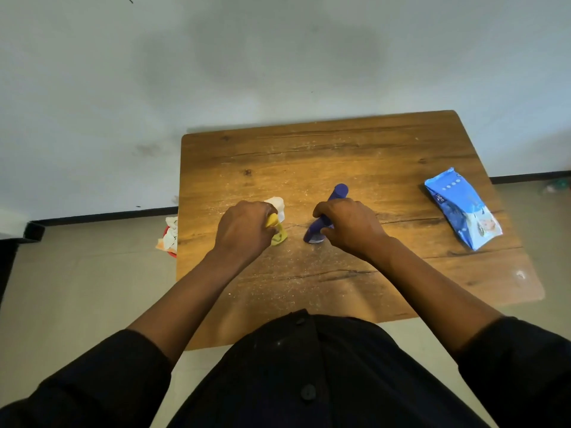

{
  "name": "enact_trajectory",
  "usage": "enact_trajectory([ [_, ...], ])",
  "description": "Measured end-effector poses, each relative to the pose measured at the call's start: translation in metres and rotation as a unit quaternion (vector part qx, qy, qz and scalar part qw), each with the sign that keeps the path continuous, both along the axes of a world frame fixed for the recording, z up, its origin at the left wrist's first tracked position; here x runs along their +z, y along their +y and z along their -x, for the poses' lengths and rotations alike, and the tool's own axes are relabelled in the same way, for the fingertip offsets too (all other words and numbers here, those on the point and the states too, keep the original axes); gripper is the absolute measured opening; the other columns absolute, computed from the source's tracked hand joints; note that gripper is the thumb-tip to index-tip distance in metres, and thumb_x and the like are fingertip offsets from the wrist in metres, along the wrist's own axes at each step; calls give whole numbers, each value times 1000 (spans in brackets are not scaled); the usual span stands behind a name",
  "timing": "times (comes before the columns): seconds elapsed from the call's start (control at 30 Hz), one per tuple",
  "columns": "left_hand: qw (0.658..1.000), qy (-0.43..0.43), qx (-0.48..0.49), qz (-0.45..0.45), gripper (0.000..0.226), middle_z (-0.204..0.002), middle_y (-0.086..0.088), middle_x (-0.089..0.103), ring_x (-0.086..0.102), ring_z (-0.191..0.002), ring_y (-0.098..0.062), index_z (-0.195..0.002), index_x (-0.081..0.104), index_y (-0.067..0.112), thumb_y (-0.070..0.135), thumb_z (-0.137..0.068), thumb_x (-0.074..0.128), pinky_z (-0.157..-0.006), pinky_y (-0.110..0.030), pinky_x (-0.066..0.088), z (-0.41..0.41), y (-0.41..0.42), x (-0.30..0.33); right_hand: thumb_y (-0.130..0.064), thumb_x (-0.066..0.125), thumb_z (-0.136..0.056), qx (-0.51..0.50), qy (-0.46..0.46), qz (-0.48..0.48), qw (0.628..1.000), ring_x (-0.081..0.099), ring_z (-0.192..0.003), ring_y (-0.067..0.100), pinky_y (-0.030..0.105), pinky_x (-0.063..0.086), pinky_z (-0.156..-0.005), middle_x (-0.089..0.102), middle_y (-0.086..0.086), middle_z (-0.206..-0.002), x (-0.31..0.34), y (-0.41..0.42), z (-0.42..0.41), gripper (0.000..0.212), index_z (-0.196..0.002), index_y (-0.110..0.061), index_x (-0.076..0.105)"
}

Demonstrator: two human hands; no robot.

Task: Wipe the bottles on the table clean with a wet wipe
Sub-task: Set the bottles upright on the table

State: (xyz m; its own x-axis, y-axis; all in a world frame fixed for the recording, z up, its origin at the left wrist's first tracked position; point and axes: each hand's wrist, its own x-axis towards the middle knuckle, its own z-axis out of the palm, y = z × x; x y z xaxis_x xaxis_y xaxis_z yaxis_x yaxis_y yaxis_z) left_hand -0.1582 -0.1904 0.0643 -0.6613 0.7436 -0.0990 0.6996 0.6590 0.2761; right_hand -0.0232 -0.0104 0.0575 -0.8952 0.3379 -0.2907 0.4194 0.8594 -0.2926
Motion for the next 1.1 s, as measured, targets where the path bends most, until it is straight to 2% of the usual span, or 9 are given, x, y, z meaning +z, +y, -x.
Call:
enact_trajectory([
  [0.2, 998, 16, -52, 16, 36, -106, -2, 78, 72, -94, -28, -119, 74, 30, 38, -85, 78, -73, -34, 58, -13, 51, 0, -17, 69, -85, -37, -13, -7, 999, 66, -92, 29, 38, 56, -71, 70, 2, -104, 8, 37, -18, 32, -115, -27, 67],
  [0.47, 995, 20, -63, 78, 35, -109, -10, 75, 70, -97, -35, -117, 74, 22, 28, -83, 81, -74, -37, 58, -15, 109, -10, -11, 67, -88, -60, 0, -28, 998, 65, -106, 27, 40, 56, -80, 71, 3, -115, 12, 91, -21, 42, -128, -23, 68],
  [0.63, 995, 15, -57, 84, 38, -112, -14, 74, 69, -100, -37, -119, 74, 20, 24, -82, 81, -71, -34, 49, -8, 123, -19, -12, 66, -89, -55, 14, -34, 998, 65, -110, 31, 43, 58, -83, 70, 5, -120, 9, 107, -10, 42, -130, -23, 66],
  [0.93, 992, 35, -47, 116, 33, -111, -10, 74, 69, -97, -36, -117, 74, 23, 23, -84, 77, -73, -36, 56, -8, 133, -19, -12, 67, -90, -39, -3, -52, 998, 65, -110, 30, 42, 58, -84, 69, 6, -122, 0, 127, -4, 42, -131, -22, 66],
  [1.1, 991, 31, -42, 121, 31, -108, -9, 75, 70, -94, -36, -114, 74, 23, 22, -83, 75, -73, -37, 58, -7, 136, -20, -11, 67, -91, -45, -14, -51, 998, 65, -111, 30, 39, 54, -79, 68, 6, -122, -6, 133, -5, 41, -130, -22, 66],
])
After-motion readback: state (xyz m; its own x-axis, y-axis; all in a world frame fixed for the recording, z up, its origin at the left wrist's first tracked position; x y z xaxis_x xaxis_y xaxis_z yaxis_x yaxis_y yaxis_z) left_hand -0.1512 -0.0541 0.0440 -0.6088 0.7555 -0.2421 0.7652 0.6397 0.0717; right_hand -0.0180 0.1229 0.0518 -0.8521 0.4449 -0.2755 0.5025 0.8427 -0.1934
